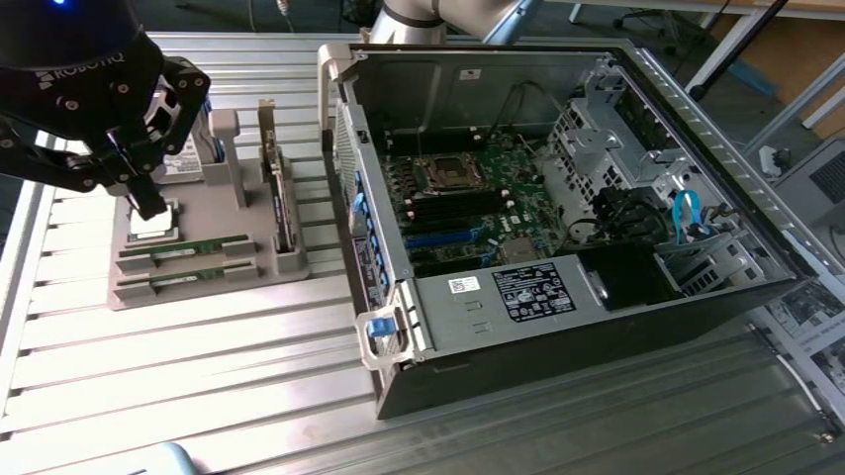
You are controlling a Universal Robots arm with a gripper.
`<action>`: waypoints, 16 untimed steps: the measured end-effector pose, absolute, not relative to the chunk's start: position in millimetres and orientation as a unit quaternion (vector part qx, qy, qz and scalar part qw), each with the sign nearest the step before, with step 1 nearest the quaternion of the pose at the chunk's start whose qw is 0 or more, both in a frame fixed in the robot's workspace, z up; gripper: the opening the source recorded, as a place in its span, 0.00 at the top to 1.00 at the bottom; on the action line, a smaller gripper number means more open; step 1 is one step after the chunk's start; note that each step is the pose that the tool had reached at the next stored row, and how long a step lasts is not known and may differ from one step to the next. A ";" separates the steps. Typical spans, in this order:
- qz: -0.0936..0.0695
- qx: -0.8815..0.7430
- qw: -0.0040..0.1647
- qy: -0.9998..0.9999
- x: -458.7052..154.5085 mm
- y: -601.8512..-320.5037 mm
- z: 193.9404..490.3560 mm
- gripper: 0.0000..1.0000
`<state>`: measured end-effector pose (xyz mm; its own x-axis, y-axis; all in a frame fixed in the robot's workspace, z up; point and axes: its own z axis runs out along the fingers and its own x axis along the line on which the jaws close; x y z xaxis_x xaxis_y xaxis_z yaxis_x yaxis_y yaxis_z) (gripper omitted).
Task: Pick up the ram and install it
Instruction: 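Pick up the ram and move it above insertion slot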
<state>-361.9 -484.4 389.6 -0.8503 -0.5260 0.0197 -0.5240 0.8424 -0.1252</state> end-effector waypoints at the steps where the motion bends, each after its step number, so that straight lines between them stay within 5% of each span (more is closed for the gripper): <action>1: -0.063 -0.275 0.008 0.959 -361.9 -484.3 389.6 0.89; 16: -0.070 -0.301 0.008 0.951 -361.9 -484.4 389.5 0.89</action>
